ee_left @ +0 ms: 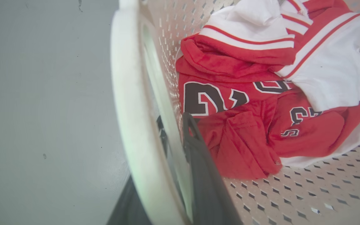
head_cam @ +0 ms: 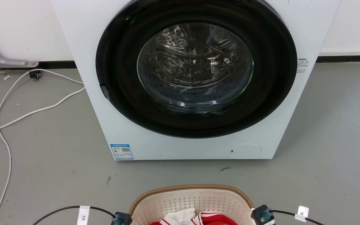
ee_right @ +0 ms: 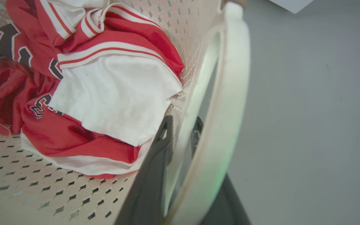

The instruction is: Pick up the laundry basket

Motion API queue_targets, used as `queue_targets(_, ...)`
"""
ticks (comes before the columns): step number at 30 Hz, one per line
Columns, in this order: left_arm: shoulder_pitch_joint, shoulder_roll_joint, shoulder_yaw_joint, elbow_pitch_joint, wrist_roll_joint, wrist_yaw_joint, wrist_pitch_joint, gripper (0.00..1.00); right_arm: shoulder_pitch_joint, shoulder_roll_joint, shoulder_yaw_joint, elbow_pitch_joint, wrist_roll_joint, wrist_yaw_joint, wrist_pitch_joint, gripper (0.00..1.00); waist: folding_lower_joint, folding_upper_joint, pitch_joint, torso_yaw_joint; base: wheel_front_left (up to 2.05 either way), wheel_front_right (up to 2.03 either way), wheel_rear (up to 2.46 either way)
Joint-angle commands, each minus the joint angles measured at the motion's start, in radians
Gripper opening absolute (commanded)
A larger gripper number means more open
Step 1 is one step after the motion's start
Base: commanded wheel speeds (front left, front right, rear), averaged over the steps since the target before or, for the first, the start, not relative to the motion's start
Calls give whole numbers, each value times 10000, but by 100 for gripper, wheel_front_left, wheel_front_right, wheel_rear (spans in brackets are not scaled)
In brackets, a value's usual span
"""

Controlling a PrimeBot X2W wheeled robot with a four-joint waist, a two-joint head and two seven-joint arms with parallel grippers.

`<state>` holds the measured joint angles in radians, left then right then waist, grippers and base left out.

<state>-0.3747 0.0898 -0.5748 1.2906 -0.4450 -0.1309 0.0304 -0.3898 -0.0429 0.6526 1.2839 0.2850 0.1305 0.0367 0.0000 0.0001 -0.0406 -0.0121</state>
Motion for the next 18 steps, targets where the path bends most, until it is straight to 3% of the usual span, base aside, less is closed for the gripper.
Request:
queue_targets(1, -185, 293, -60, -41, -31, 16, -156, 0, 87, -308, 138, 90, -42, 4, 85, 0, 0, -1, 5, 4, 0, 0, 0)
queue_targets(18, -213, 342, -252, -38, -246, 18, -173, 0, 116, -328, 271, 95, 89, 4, 108, 0, 0, -1, 14, 1, 0, 0, 0)
